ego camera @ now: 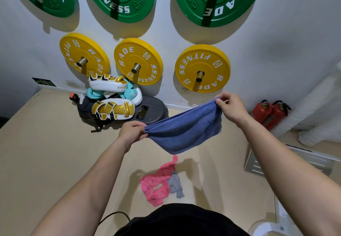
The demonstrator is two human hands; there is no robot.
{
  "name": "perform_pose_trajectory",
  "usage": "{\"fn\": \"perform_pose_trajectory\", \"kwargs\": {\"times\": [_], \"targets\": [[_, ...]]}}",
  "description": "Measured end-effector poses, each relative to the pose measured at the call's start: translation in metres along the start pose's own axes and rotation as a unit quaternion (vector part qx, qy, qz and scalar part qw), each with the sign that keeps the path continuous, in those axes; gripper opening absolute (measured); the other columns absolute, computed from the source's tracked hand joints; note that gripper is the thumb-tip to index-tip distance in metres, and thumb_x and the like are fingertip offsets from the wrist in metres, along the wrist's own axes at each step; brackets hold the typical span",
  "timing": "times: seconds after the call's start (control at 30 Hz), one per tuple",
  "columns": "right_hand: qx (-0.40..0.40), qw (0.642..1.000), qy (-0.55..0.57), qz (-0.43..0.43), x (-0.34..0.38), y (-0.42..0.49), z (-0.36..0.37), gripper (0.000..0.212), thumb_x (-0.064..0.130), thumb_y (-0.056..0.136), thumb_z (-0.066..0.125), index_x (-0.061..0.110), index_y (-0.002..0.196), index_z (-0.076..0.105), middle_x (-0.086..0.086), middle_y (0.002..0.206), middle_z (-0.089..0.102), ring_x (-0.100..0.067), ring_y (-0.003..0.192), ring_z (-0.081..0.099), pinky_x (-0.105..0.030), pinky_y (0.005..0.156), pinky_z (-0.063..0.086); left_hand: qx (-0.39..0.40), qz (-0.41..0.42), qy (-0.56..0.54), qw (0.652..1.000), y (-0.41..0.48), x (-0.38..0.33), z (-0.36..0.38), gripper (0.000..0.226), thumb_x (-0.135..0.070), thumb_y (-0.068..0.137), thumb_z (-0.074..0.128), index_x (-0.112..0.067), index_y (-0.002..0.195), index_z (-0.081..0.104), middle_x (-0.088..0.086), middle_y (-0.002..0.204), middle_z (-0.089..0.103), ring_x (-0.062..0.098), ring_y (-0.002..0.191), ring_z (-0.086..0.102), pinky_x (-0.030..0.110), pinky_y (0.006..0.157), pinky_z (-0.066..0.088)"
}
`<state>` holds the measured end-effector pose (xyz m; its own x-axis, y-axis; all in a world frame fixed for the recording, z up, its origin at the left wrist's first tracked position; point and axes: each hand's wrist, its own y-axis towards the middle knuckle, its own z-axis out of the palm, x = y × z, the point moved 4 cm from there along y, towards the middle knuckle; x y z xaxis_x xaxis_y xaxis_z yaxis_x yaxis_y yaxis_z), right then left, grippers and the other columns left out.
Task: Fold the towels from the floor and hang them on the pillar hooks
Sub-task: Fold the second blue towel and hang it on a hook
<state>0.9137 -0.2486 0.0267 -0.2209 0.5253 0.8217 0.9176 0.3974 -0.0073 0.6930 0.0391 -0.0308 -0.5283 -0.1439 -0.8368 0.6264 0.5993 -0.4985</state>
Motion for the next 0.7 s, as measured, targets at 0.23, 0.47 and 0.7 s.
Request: {"fn": "perform_pose_trajectory", "kwargs": {"times": [0.23,0.47,0.7], "targets": [[-0.012,0.998,0.010,0.059,-0.019,-0.002,0.008,0.022,0.019,0.102,0.044,0.025,0.082,0.052,0.007,0.079,0.053,-0.015,0.078,0.048,-0.033,0.072,0.038,-0.032,0.130,0.254,0.958,-0.005,-0.019,0.004,0.010,-0.019,0.079,0.067,-0.020,0.074,0.076,-0.006,0.076,0.073,0.015,0.078,0.067,0.025,0.061,0.052],[-0.003,0.997,0.008,0.075,-0.020,-0.006,0.005,0.021,0.023,0.104,0.041,0.024,0.085,0.050,0.006,0.081,0.053,-0.012,0.075,0.046,-0.032,0.066,0.036,-0.040,0.233,0.278,0.931,-0.005,-0.035,0.001,0.004,-0.021,0.089,0.070,-0.019,0.088,0.067,-0.006,0.079,0.065,0.012,0.074,0.058,0.022,0.061,0.043],[0.060,0.993,-0.020,0.105,-0.036,-0.021,0.033,0.020,0.024,0.104,0.042,0.012,0.095,0.056,0.000,0.084,0.058,-0.021,0.084,0.052,-0.035,0.073,0.038,-0.102,0.235,0.166,0.952,-0.003,-0.063,-0.006,0.019,-0.038,0.102,0.050,-0.020,0.103,0.056,0.005,0.104,0.066,0.025,0.099,0.062,0.046,0.084,0.055]]}}
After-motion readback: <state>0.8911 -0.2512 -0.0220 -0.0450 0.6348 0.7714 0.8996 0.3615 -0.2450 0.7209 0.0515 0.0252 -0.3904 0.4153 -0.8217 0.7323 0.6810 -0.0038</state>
